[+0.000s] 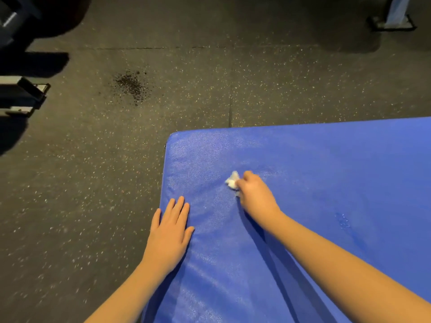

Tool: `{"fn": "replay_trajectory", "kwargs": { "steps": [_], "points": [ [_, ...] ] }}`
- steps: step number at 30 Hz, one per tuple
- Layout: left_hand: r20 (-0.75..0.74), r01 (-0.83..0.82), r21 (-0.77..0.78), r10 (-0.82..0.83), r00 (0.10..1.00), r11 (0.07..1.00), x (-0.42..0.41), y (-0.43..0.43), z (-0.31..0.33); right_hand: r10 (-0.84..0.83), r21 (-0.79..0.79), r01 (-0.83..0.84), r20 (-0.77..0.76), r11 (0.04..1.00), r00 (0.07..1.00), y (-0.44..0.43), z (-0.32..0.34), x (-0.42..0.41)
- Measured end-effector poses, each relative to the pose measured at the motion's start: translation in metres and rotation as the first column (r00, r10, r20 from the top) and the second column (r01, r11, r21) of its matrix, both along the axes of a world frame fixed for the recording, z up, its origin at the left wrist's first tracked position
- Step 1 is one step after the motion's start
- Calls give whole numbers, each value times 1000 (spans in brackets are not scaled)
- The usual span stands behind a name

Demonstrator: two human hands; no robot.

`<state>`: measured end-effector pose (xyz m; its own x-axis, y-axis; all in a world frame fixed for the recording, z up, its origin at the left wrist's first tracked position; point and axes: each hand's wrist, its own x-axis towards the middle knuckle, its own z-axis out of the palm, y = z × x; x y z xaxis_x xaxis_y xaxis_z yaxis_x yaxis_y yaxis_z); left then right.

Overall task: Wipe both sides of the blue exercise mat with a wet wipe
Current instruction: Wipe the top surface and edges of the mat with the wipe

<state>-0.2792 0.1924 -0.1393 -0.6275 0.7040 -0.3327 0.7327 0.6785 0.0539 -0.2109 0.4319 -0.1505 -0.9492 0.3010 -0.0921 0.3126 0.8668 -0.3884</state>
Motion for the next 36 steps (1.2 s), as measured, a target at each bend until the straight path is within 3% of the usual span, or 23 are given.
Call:
{"fn": "replay_trajectory", "kwargs": {
  "steps": [1, 2, 5, 6, 8, 10, 11, 13, 15, 16, 17, 19, 21, 23, 25, 26, 27, 30, 31, 34, 36],
  "points": [
    [-3, 26, 8, -26, 1000, 1000, 5, 1, 1, -77, -34, 76, -21, 997, 997, -3, 1, 3],
    [-16, 63, 7, -63, 998, 998, 12, 1, -1, -18, -53, 16, -36, 998, 999, -10, 5, 8],
    [5, 113, -51, -113, 994, 992, 27, -5, -7, 409, -73, -407, 12, 910, 913, -32, 7, 32],
    [10, 114, -56, -114, 993, 992, 27, -6, -8, 436, -66, -434, 17, 898, 900, -26, 8, 33],
    [15, 102, -67, -102, 995, 992, 25, -7, -9, 205, -46, -205, -8, 978, 979, -5, -1, 25],
    [21, 97, -82, -96, 995, 992, 23, -6, -6, -89, -40, 86, -77, 996, 993, 7, -6, 21],
    [27, 97, -86, -95, 995, 992, 23, -6, -5, -96, -60, 90, -98, 994, 991, 2, -8, 23],
    [31, 125, -71, -123, 992, 990, 24, -6, -7, 140, -110, -150, -92, 983, 986, -20, -6, 37],
    [55, 131, -67, -127, 990, 989, 23, -6, -6, 457, -142, -460, -57, 876, 888, -35, -4, 57],
    [49, 125, -49, -123, 991, 991, 22, -5, -6, 506, -126, -508, -54, 852, 861, -29, -3, 59],
    [31, 108, -35, -107, 994, 994, 23, -3, -3, 450, -114, -457, -80, 882, 889, -19, -5, 56],
    [22, 92, -71, -91, 996, 993, 23, 1, 3, 124, -115, -149, -202, 982, 971, -3, -9, 49],
    [74, 88, -49, -84, 994, 995, 24, 3, 8, -64, -107, 41, -217, 993, 974, -14, -12, 50],
    [118, 68, -96, -56, 991, 993, 27, 4, 13, 151, -141, -181, -202, 973, 968, -43, -8, 63],
    [132, 52, -107, -38, 991, 993, 32, 1, 15, 430, -132, -448, -143, 884, 891, -57, -6, 80],
    [135, 56, -106, -41, 990, 993, 36, -3, 17, 461, -120, -473, -115, 873, 880, -50, -4, 78],
    [133, 64, -104, -50, 990, 993, 39, -7, 17, 402, -114, -411, -100, 904, 910, -40, -3, 72],
    [150, 70, -87, -57, 987, 994, 51, -19, 17, -3, -94, -8, -112, 996, 994, -21, -5, 59],
    [156, 65, -78, -52, 986, 995, 54, -22, 16, -8, -108, -5, -119, 994, 993, -27, -4, 61],
    [114, 89, -97, -77, 990, 991, 61, -30, 15, 401, -175, -418, -126, 891, 908, -63, 0, 87],
    [94, 84, -136, -72, 993, 987, 59, -32, 12, 567, -162, -568, -52, 807, 822, -65, 4, 93]
  ]
}}
